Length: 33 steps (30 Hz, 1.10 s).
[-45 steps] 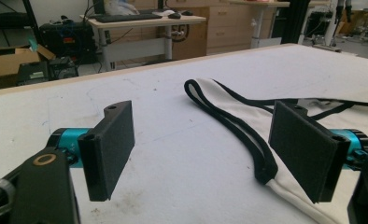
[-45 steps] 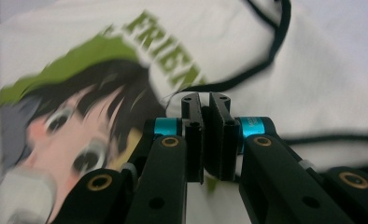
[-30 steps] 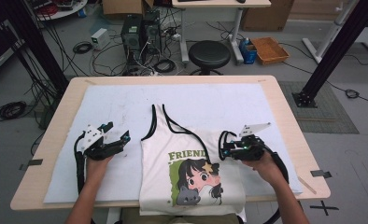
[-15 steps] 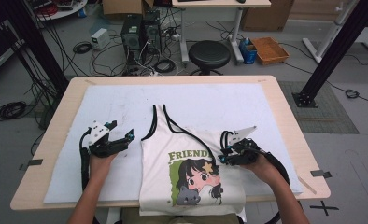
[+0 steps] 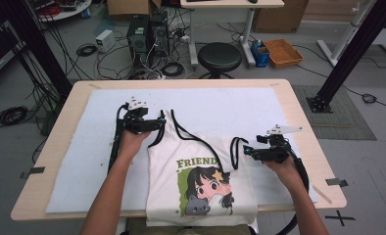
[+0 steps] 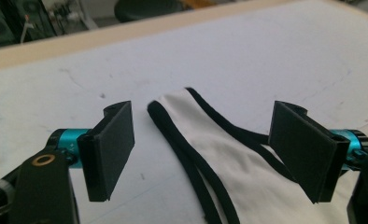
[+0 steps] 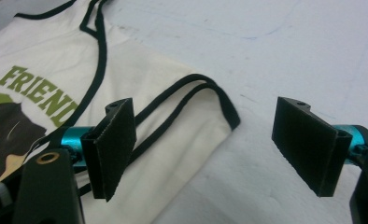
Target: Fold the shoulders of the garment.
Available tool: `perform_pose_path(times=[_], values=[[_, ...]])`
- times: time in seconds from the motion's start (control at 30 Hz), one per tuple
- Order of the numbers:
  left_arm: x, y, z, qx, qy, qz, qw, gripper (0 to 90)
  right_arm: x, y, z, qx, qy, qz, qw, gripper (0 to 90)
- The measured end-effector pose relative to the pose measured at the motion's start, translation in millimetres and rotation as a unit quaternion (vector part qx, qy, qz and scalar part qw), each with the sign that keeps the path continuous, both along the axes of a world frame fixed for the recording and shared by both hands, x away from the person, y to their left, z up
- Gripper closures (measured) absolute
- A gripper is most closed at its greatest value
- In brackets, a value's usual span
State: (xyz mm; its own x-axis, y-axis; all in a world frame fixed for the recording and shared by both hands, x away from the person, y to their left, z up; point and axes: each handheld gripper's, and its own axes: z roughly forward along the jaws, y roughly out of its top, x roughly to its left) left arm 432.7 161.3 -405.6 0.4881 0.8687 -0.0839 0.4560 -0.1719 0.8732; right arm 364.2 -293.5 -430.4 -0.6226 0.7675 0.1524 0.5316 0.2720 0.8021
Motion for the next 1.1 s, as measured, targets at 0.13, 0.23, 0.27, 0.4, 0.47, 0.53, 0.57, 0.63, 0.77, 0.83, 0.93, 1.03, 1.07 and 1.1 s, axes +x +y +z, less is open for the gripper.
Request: perform_pose_path(times=[0.13,0.23,0.27,0.4,0.47,0.53,0.57,0.63,0.77,0.83,0.93,1.03,1.07,1.1], values=[[21.2,-16.8,-17.7,0.057,0.053,0.015,0.9968,23.0,-1.1,-0.9,-0.9,-0.001,-0.001,0.003,1.0000,21.7],[26.8,-21.8,-24.7,0.070,0.058,0.018,0.9957,28.8,-1.9,0.2,-1.5,-0.003,0.003,0.003,1.0000,21.7],[27.9,-23.8,-26.9,0.076,0.058,0.019,0.9953,28.8,-1.8,0.3,-1.7,-0.004,0.003,0.003,1.0000,21.7],[30.3,-27.4,-34.4,0.094,0.065,0.014,0.9933,37.4,-1.3,-1.0,-1.4,-0.002,0.001,0.003,1.0000,21.7],[30.7,-26.9,-41.2,0.087,0.081,-0.005,0.9929,48.4,-1.4,-2.1,-1.1,0.000,-0.001,0.002,1.0000,21.7],[28.6,-28.0,-41.3,0.081,0.077,-0.015,0.9937,64.2,-1.7,-3.2,-0.7,0.002,0.000,-0.001,1.0000,21.8],[27.7,-29.0,-41.3,0.079,0.077,-0.024,0.9936,75.2,-1.6,-4.1,-0.6,0.002,0.000,-0.001,1.0000,21.7],[26.4,-30.7,-41.0,0.076,0.077,-0.026,0.9937,84.1,-1.1,-6.1,-0.4,0.004,-0.003,-0.004,1.0000,21.7],[22.7,-26.9,-39.9,0.037,0.076,-0.032,0.9959,85.4,-2.6,-9.3,0.9,0.008,-0.004,-0.010,0.9999,21.8],[12.9,-20.9,-34.3,-0.014,0.050,-0.045,0.9976,85.4,-2.8,-10.8,1.2,0.009,-0.005,-0.012,0.9999,21.8],[3.4,-15.1,-28.6,-0.043,0.028,-0.070,0.9962,85.3,-2.8,-11.7,1.0,0.011,-0.004,-0.015,0.9998,21.8],[-12.5,-8.3,-21.5,-0.075,0.003,-0.113,0.9907,85.3,-4.3,-10.2,1.0,0.009,-0.003,-0.013,0.9999,21.8],[-17.1,-6.8,-20.3,-0.080,-0.002,-0.125,0.9889,85.2,-4.5,-9.9,1.0,0.009,-0.004,-0.012,0.9999,21.8],[-30.3,-4.6,-18.1,-0.076,-0.013,-0.149,0.9859,85.2,-4.8,-9.4,1.0,0.009,-0.003,-0.011,0.9999,21.8]])
